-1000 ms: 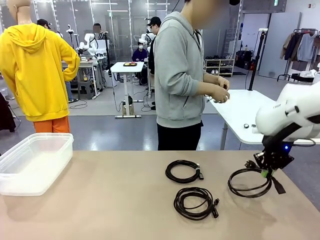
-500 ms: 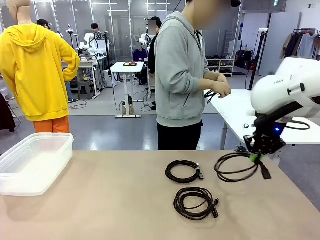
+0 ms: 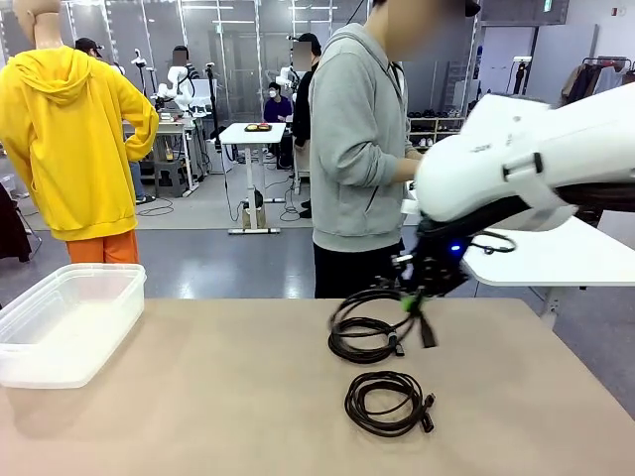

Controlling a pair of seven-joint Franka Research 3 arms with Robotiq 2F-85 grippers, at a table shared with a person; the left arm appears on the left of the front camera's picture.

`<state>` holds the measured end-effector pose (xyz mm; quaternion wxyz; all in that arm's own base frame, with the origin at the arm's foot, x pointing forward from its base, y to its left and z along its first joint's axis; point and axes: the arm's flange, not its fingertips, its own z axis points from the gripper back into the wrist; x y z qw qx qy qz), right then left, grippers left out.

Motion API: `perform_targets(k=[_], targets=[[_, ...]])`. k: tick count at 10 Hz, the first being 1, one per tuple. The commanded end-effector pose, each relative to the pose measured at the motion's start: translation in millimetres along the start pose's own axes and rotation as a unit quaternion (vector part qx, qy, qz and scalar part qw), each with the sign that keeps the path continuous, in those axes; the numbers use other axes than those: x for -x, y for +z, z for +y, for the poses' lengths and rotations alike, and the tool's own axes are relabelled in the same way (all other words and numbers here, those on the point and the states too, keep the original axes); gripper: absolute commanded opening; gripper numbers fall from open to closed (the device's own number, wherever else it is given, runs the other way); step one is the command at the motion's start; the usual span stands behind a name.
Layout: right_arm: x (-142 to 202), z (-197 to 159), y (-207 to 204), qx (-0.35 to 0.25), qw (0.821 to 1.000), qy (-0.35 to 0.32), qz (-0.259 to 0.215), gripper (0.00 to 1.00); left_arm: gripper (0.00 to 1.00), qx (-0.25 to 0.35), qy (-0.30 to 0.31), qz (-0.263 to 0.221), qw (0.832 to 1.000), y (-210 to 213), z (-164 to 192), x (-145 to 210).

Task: Organize and store the cables.
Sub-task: Place the Power Cable into the Organizing box.

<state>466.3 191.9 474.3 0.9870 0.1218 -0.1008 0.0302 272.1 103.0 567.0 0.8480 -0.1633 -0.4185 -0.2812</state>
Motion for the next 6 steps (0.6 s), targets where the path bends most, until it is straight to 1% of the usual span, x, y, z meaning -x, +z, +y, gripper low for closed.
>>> perform_targets(k=[1,2,3,4,5,6], targets=[[-13,40,-24,-0.04,0.999,0.0,-0.013,0.0,1.0,0.004,-0.003,-0.001,1.0,0,0,-1],[-11,66,-36,-0.044,0.999,0.005,-0.02,0.0,1.0,0.004,-0.003,-0.001,1.0,0,0,-1],[-6,88,-50,-0.053,0.998,0.009,-0.014,0.0,1.0,0.004,-0.003,-0.001,1.0,0,0,-1],[0,107,-62,-0.076,0.997,0.004,-0.009,0.0,1.0,0.004,-0.003,-0.001,1.0,0,0,-1],[7,124,-76,-0.075,0.997,0.006,-0.022,0.0,1.0,0.004,-0.003,-0.001,1.0,0,0,-1],[14,134,-90,-0.069,0.997,-0.001,-0.026,0.0,1.0,0.004,-0.003,-0.001,1.0,0,0,-1]])
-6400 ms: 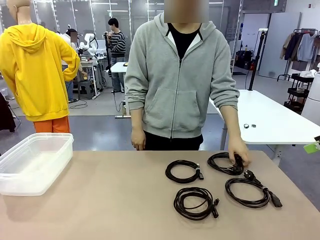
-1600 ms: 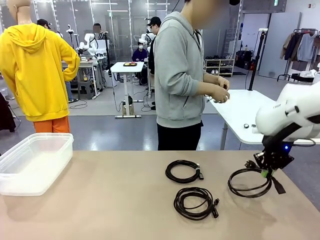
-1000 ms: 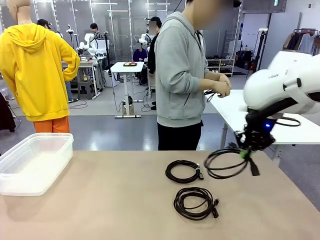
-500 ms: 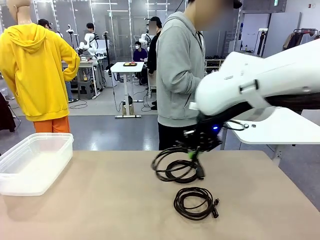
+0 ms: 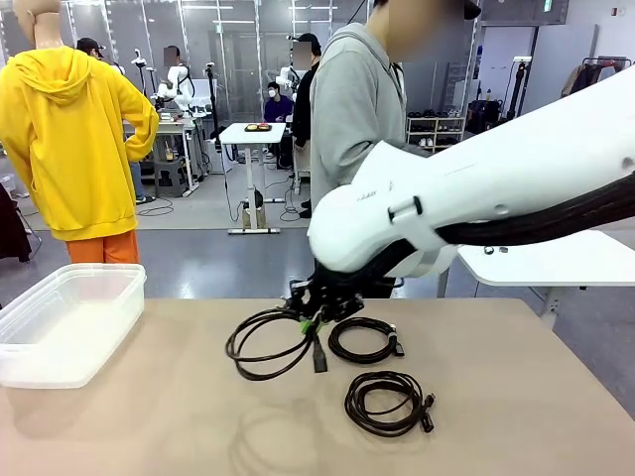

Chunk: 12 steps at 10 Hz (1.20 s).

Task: Organize and store the cables.
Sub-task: Place the Power Cable into the Organizing box.

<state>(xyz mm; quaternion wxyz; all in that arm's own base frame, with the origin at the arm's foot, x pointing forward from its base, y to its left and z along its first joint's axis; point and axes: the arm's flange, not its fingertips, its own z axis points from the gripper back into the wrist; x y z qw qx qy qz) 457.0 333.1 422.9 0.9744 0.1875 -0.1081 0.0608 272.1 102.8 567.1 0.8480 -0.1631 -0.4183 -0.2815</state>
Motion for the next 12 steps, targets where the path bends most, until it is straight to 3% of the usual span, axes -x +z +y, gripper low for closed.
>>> perform_targets(k=[1,5,10,11,12], targets=[[4,7,-25,0.003,0.999,-0.031,-0.022,0.0,1.0,0.004,-0.003,-0.001,1.0,0,1,-1],[31,-3,-89,0.01,0.999,-0.047,-0.011,0.0,1.0,0.004,-0.003,-0.001,1.0,0,1,-1],[26,-16,-98,0.026,0.997,-0.063,0.021,0.0,1.0,0.004,-0.003,-0.001,1.0,0,1,-1],[24,-16,-92,0.023,0.997,-0.068,0.021,0.48,1.0,0.004,-0.003,-0.001,1.0,0,1,-1],[22,-16,-85,0.021,0.998,-0.064,0.016,0.75,1.0,0.004,-0.003,-0.001,1.0,0,1,-1]])
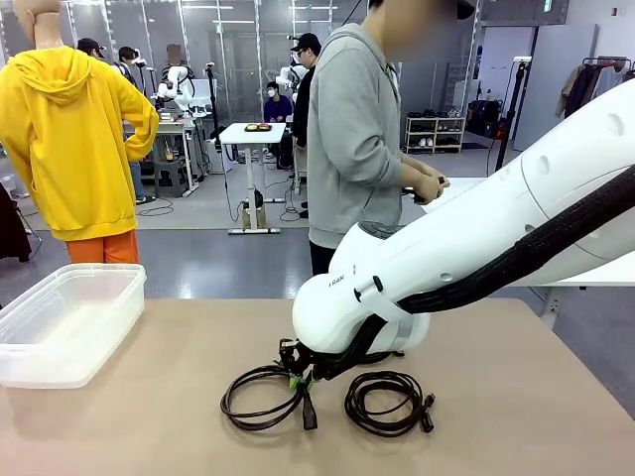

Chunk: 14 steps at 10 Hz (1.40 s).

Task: Organize and store the cables.
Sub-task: Place the Power Cable into the Organizing box.

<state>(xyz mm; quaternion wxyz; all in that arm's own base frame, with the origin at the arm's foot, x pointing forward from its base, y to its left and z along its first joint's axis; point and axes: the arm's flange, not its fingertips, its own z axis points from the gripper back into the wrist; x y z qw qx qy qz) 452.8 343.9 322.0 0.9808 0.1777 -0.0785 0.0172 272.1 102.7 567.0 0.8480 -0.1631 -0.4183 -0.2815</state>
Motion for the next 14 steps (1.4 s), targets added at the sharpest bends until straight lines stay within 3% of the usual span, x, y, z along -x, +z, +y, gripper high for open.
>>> perform_targets(k=[1,4,8,10,12,14], targets=[[-4,9,16,0.003,1.0,-0.019,-0.004,1.0,1.0,0.004,-0.003,-0.001,1.0,0,1,-1],[0,-1,47,0.004,1.0,0.009,0.001,0.99,1.0,0.004,-0.003,-0.001,1.0,0,1,-1],[15,-62,130,0.005,0.995,0.099,0.027,1.0,1.0,0.004,-0.003,-0.001,1.0,0,1,-1],[40,-111,178,0.03,0.986,0.161,0.005,1.0,1.0,0.004,-0.003,-0.001,1.0,0,1,-1],[56,-176,229,0.002,0.979,0.204,-0.015,1.0,1.0,0.004,-0.003,-0.001,1.0,0,1,-1],[67,-265,278,-0.042,0.971,0.232,-0.03,1.0,1.0,0.004,-0.003,-0.001,1.0,0,1,-1]])
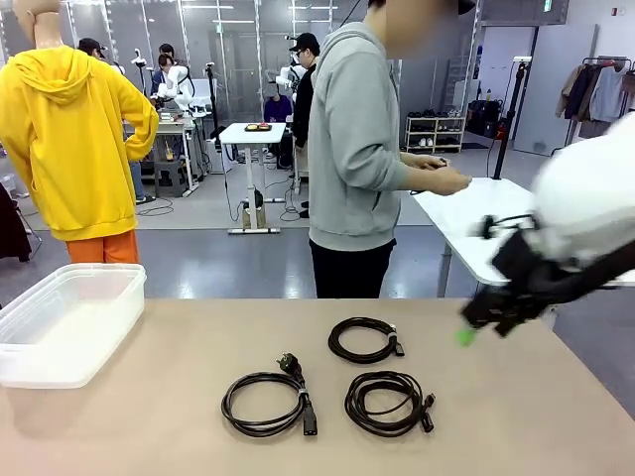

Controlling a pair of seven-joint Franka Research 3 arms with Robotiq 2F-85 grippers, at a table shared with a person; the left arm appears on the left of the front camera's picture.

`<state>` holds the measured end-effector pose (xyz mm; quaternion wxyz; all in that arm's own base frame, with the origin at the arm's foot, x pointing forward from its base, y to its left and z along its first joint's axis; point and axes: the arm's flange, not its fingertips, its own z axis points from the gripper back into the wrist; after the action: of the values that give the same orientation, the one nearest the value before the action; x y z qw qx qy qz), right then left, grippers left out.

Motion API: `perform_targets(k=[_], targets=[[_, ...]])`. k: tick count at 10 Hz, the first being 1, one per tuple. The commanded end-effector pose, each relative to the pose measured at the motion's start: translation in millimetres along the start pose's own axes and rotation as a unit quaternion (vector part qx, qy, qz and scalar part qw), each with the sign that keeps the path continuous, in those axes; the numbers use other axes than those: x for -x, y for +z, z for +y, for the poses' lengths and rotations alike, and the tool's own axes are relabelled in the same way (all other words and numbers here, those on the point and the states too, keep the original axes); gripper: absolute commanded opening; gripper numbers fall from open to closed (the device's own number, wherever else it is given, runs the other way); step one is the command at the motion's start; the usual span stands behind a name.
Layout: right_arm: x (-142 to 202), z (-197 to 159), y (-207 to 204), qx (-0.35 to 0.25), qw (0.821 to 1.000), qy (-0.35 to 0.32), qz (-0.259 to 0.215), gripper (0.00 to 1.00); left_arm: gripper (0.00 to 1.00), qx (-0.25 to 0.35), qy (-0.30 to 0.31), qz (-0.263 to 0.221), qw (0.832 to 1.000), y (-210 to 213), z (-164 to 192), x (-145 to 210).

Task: Organize and store the cables.
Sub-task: Place the Power Cable into the Organizing box.

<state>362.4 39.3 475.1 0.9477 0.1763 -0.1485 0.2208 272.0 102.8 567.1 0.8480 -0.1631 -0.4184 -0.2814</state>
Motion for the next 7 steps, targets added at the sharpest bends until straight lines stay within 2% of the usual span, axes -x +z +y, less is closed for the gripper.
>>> perform_targets(k=[1,2,4,6,7], targets=[[34,-66,35,-0.041,0.999,0.024,-0.014,1.0,1.0,0.004,-0.003,-0.001,1.0,0,1,-1],[53,-89,47,-0.047,0.997,0.06,-0.031,1.0,1.0,0.004,-0.003,-0.001,1.0,0,1,-1],[93,-126,67,-0.022,0.988,0.116,-0.096,1.0,1.0,0.004,-0.003,-0.001,1.0,0,1,-1],[118,-161,84,-0.052,0.978,0.153,-0.13,1.0,1.0,0.004,-0.003,-0.001,1.0,0,1,-1],[128,-166,89,-0.047,0.971,0.178,-0.151,1.0,1.0,0.004,-0.003,-0.001,1.0,0,1,-1]])
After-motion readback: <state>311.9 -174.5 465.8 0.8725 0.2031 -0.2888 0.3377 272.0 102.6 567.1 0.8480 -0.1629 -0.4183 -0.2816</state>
